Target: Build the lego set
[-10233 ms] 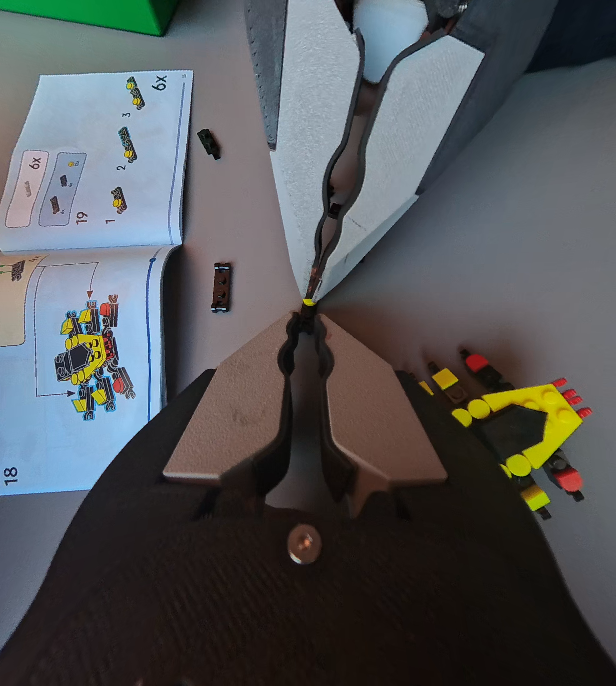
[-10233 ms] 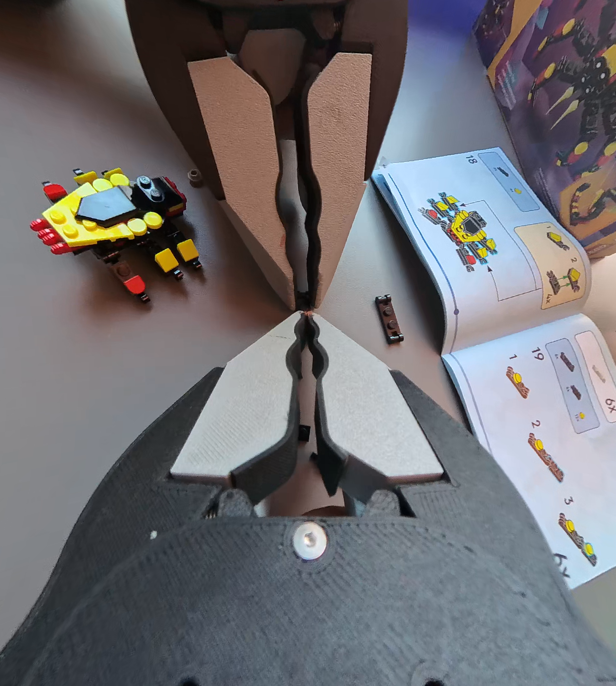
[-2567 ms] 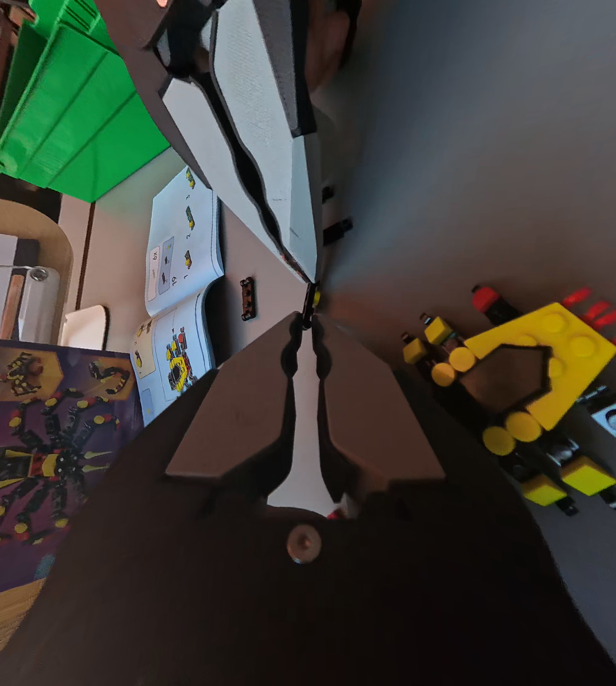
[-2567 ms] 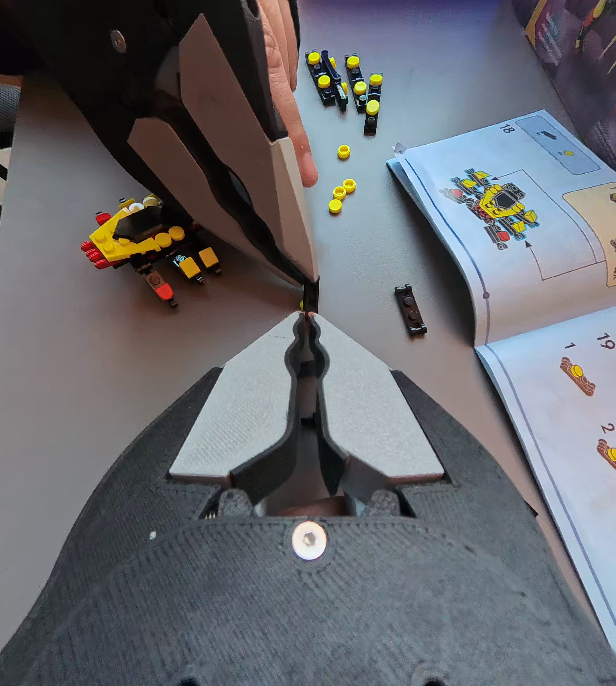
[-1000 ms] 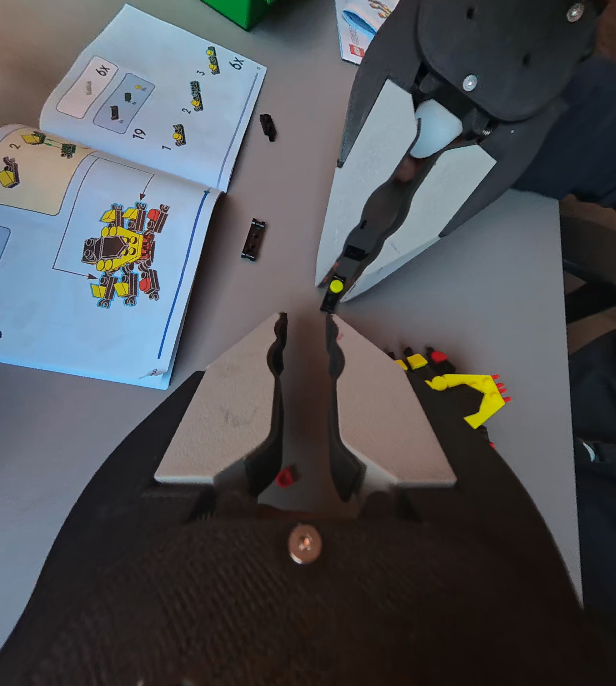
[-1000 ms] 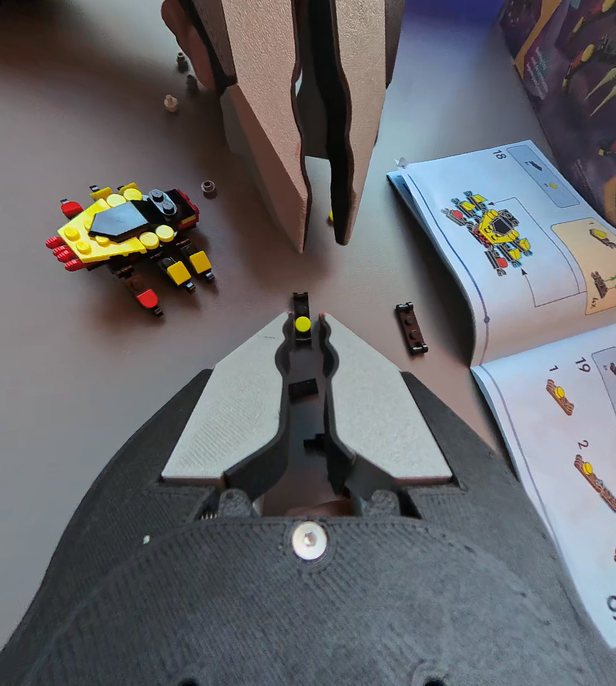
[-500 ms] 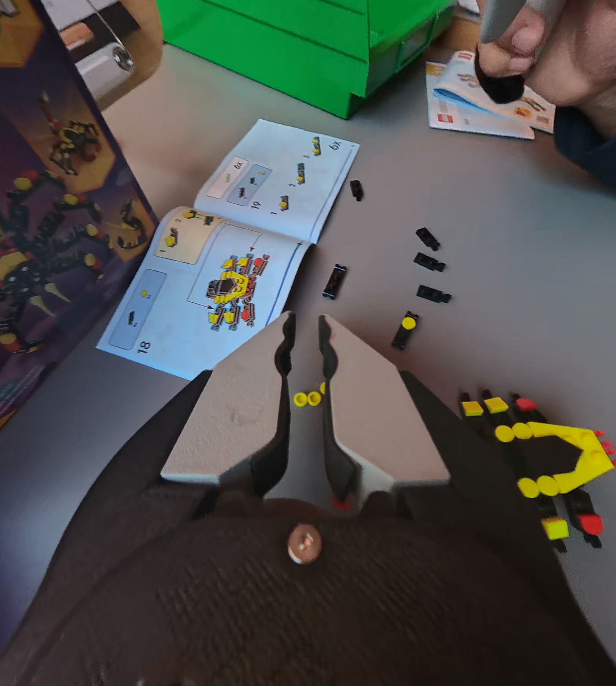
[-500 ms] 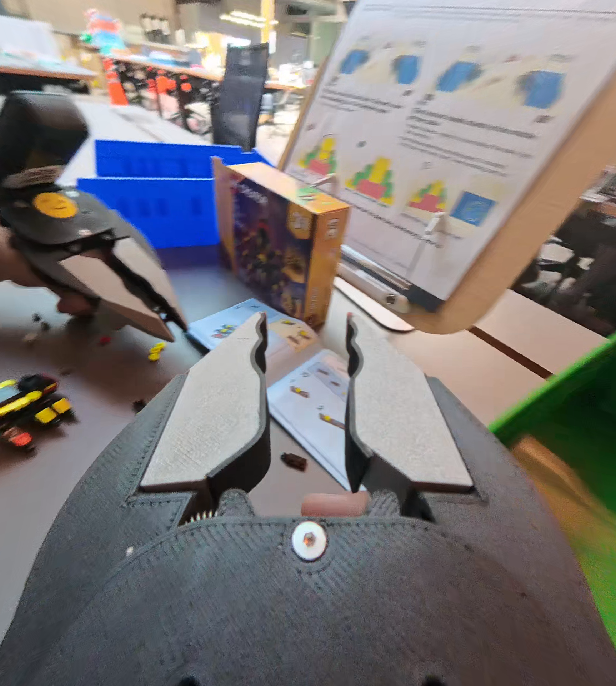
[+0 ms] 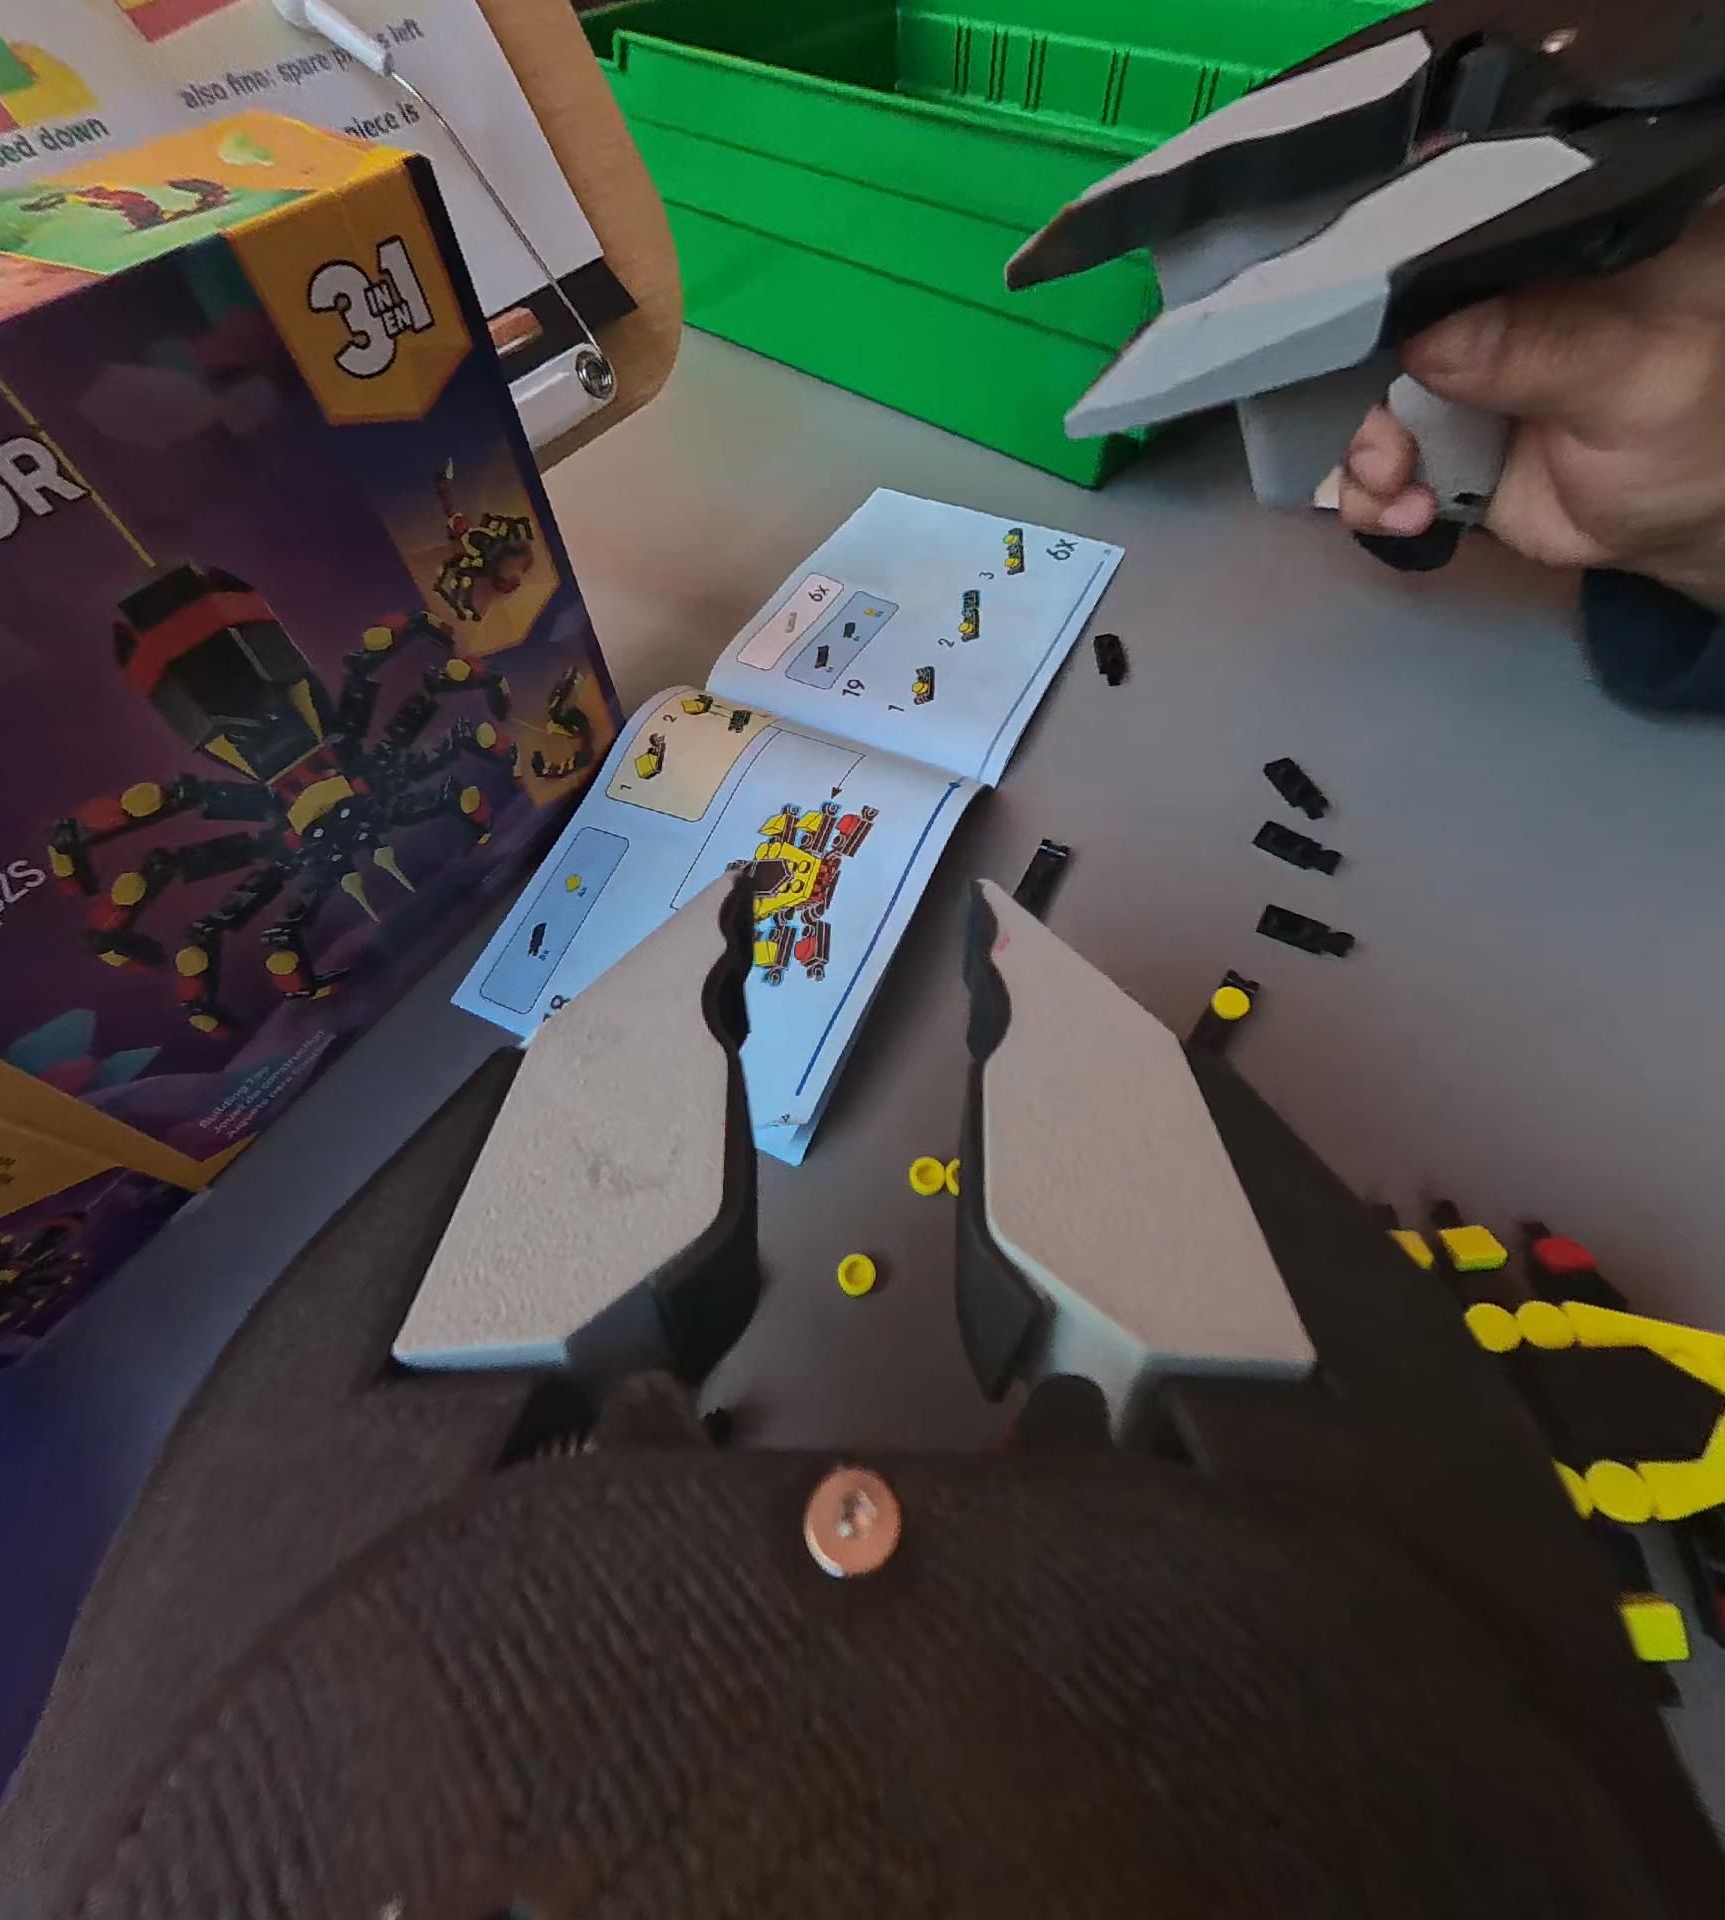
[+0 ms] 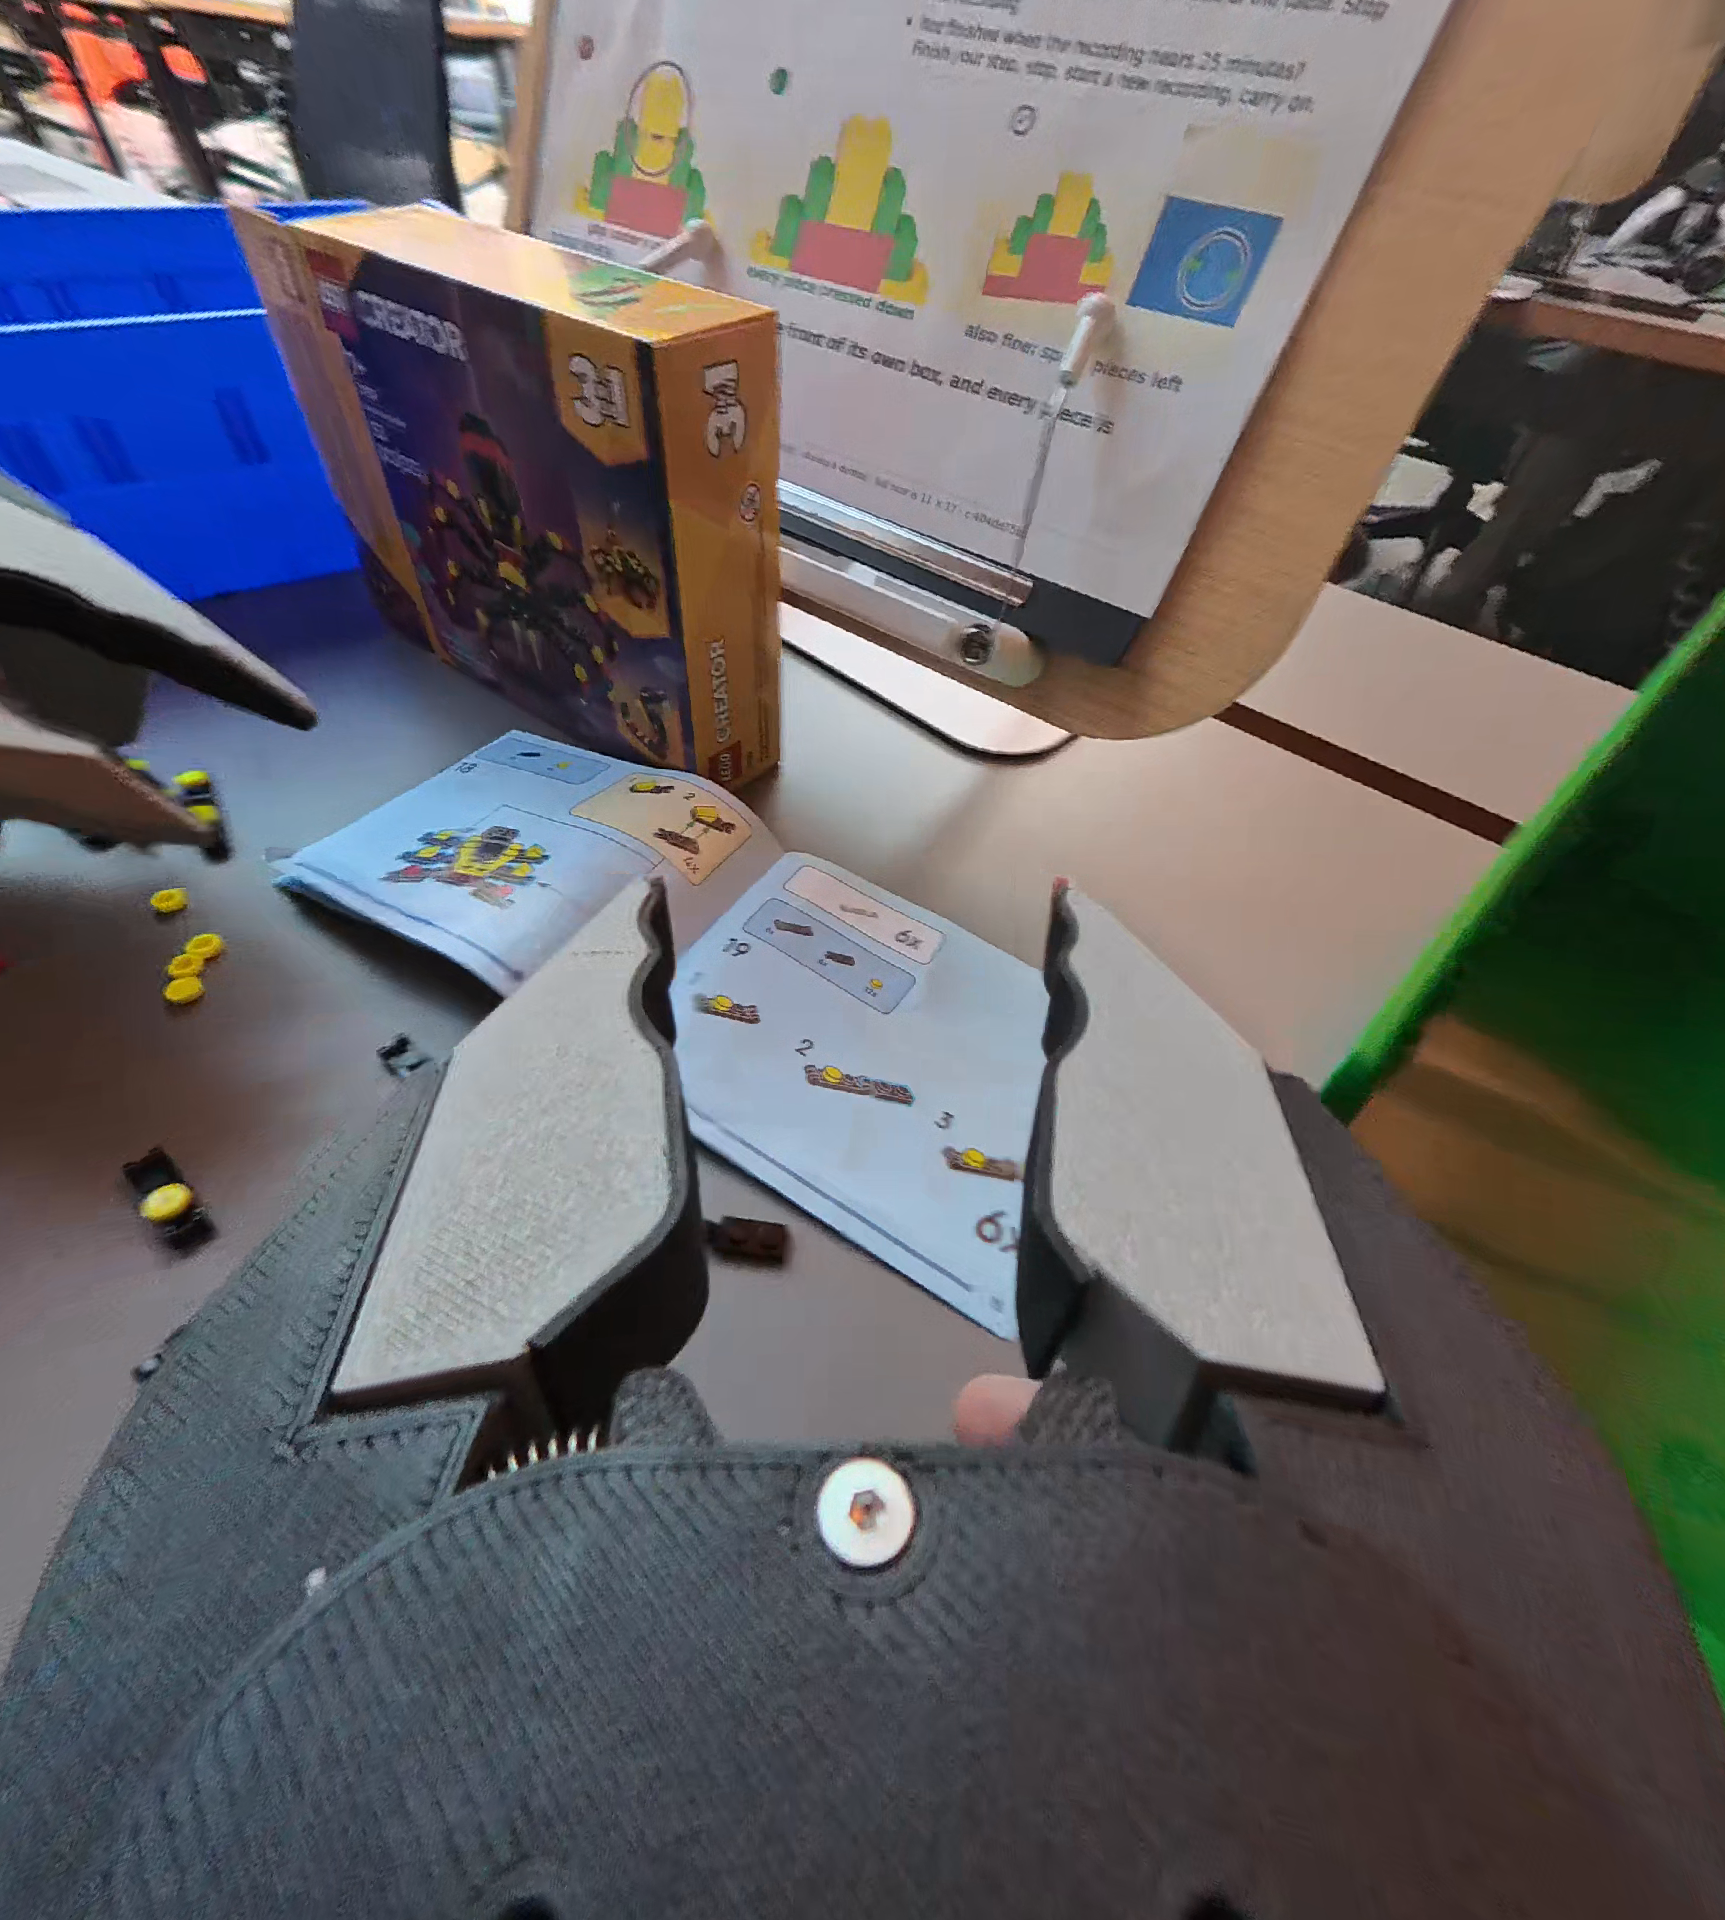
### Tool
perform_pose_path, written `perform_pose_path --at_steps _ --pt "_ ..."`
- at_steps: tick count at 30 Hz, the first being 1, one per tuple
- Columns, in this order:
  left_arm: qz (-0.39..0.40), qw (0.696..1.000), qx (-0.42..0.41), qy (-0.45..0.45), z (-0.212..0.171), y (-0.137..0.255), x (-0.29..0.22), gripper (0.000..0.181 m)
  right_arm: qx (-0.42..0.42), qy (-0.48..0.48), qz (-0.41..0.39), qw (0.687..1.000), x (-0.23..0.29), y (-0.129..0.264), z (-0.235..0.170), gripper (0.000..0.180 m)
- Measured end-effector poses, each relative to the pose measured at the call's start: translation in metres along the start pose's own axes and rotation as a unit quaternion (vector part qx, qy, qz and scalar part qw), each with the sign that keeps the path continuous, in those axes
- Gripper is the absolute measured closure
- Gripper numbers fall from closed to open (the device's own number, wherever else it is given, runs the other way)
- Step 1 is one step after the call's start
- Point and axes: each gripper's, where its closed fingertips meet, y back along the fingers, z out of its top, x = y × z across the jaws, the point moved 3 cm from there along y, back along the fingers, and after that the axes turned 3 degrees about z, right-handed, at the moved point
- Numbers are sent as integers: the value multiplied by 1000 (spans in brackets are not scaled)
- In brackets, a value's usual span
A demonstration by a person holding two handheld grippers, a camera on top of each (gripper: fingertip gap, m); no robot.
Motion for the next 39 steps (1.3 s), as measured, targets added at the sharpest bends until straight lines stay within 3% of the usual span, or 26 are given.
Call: perform_pose_path --at_steps 1,6,12,26,31,36,39 --pt "1 1000 5 -6 -2 -1 -1 143 3 -4 -23 1000 -8 1 -1 110" --pt "3 1000 12 -25 -5 -4 -5 146 -10 -34 -53 998 -22 6 -1 124" --pt "-12 1000 21 7 -6 -3 -7 141 28 -21 -3 999 1 -2 -7 103" --pt "-53 992 17 113 -8 -1 8 148 38 -42 118 991 48 -8 -17 102" --pt "-32 997 22 72 -6 2 7 147 15 -2 122 992 69 -4 -15 102" --pt "41 999 -11 22 1 8 24 159 -4 -69 165 984 67 -5 -10 97" --pt "49 999 5 7 -3 4 22 157 -14 -42 156 987 63 -2 -6 99"
